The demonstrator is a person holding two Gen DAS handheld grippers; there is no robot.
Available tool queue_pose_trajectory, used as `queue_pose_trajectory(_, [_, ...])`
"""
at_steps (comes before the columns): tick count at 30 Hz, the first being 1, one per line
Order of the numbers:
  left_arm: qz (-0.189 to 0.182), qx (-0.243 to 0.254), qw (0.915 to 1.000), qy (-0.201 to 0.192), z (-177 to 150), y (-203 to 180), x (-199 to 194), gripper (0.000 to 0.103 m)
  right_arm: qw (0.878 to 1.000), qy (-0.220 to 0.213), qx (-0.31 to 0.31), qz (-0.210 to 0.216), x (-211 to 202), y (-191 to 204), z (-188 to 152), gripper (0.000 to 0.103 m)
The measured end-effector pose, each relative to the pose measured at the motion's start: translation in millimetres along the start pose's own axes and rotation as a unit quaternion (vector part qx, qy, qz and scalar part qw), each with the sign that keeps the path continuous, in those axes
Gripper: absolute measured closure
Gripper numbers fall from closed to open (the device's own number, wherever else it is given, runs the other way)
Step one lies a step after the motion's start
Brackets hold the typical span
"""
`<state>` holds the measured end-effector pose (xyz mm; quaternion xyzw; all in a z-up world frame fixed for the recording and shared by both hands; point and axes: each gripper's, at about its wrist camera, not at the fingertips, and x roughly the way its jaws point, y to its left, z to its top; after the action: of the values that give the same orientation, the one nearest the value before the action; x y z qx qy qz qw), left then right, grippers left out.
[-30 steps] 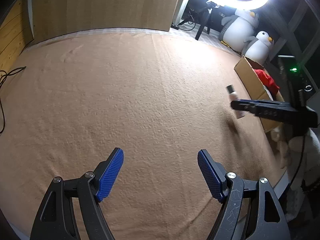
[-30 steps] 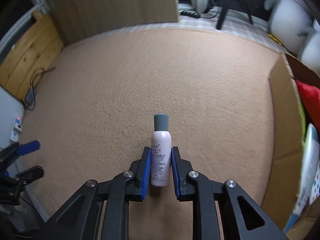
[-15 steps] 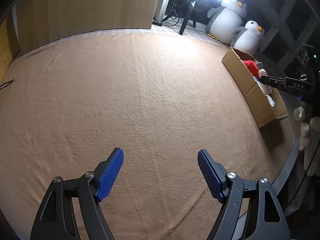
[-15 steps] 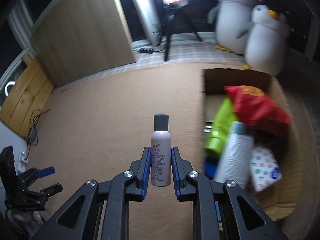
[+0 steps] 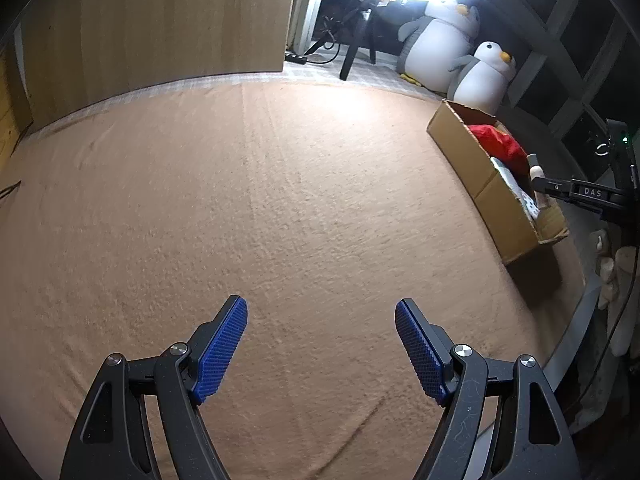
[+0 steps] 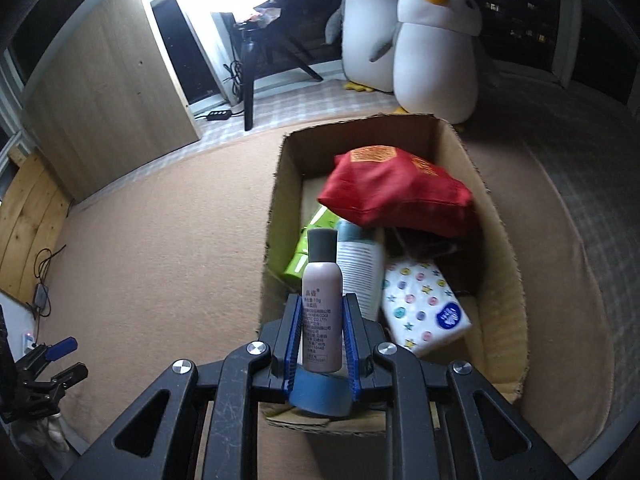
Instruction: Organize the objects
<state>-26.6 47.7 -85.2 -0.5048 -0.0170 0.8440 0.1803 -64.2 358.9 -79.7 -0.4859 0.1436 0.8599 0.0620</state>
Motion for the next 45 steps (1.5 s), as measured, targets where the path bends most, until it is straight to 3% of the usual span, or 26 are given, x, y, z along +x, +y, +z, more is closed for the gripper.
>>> queue_pose_trajectory(10, [0.004,0.015,0.9998,-0.011,5,-11,-6,0.023,1.000,-0.003,0.014,-0.015,-3,-11,-3,0.084])
queue_pose_trajectory(14, [0.006,0.019,0.9997,-0.012,5,-12,-8,0.023,1.000,-0.007,0.019,-0.016,-6,-12,-5,0.065])
queue_pose_trajectory(17, [0.007,0.022,0.9997,-0.013,5,-12,-8,0.023,1.000,-0.009,0.019,-0.016,-9,-10,-6,0.063])
queue_pose_trajectory(22, [0.010,0.022,0.9996,-0.015,5,-11,-10,0.023,1.000,-0.017,0.009,-0.022,-15,2,-8,0.052])
queue_pose_trajectory(32, [0.020,0.016,0.9994,-0.023,6,0,-17,0.023,0.999,-0.029,-0.017,-0.016,-23,46,-18,0.045])
queue_pose_trajectory(45, [0.056,-0.011,0.9974,-0.044,10,23,-36,0.022,0.995,-0.047,-0.085,-0.023,-27,133,-38,0.039])
